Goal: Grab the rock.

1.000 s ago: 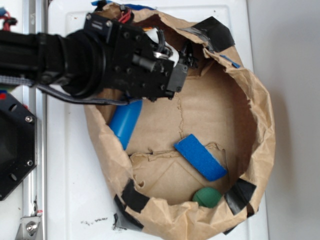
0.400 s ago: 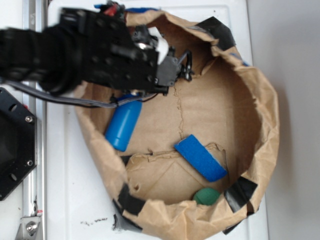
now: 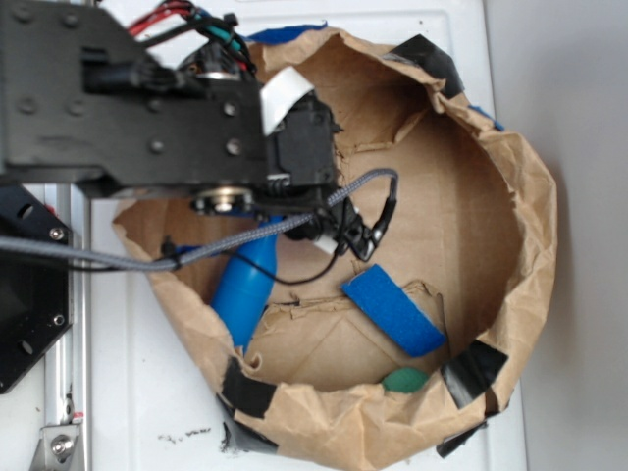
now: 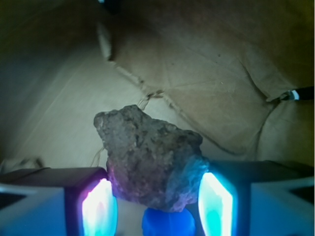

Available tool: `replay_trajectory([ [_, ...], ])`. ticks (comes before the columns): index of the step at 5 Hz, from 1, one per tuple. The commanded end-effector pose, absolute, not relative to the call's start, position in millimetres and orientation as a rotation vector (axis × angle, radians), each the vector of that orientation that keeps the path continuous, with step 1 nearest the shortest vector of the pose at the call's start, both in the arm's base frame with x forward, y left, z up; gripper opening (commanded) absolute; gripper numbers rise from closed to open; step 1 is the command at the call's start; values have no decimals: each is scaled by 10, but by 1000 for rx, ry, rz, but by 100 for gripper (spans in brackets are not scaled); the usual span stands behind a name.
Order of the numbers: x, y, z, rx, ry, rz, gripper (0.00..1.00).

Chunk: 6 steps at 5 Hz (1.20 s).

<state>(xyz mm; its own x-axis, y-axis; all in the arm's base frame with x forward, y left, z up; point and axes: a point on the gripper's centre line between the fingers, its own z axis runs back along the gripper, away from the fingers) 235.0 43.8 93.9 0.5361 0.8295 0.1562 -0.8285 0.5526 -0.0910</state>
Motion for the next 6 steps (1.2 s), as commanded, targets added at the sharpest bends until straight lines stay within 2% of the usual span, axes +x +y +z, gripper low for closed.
replay_trajectory([
  [1, 2872, 243, 1405, -91, -165, 634, 0],
  [2, 3051, 286, 1508, -107, -116, 521, 0],
  [4, 2827, 306, 1546, -69, -121, 369, 0],
  [6, 2614, 314, 1595, -88, -156, 328, 0],
])
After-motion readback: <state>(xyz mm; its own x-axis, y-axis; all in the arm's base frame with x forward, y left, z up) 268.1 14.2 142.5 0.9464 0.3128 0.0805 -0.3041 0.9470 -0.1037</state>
